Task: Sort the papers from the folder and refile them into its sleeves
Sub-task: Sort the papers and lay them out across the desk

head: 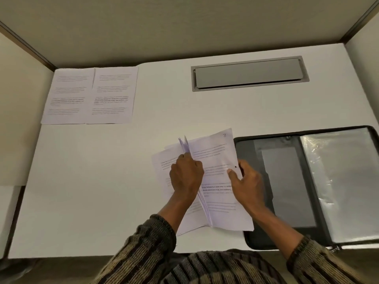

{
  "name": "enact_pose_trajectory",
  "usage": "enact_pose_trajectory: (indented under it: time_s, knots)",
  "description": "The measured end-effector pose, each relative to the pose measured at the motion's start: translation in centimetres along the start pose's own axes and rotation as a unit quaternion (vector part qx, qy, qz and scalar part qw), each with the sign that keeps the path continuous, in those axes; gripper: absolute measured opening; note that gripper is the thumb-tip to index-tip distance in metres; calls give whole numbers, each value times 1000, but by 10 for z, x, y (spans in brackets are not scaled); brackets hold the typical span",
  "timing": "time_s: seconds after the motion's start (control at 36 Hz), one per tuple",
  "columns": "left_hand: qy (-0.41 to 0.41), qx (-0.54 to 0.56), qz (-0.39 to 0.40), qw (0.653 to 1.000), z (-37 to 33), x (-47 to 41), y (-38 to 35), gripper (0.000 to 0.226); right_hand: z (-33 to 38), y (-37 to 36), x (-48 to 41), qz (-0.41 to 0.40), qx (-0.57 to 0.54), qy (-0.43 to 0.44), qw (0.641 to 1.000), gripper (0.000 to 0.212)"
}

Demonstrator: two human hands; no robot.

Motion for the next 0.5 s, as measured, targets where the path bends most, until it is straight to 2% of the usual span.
enact_pose_trajectory:
  time_s: [0.17,0.33,0.42,0.5]
  knots:
    - [-21,-26,31,999,-12,-3,-21,18,10,39,-12,-33,34,7,999,15]
    - [-55,-17,49,997,-20,-5,-39,22,55,77,-24,-88,94,95,987,13]
    - [-81,-30,54,995,-25,-2,-43,42,78,84,-32,-91,109,137,980,16]
    - [-83,-25,73,994,-26,2,-47,81,100,85,-41,-81,104,176,976,19]
Point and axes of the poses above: each hand's wrist, its own x-axis away from the middle knuckle, its own y-axis out of the back of the hand, z = x × y, the point moved 10 cm from there along -x, towards the middle knuckle, and after that the axes turned 13 degrees about -x, right-handed, at the moved point
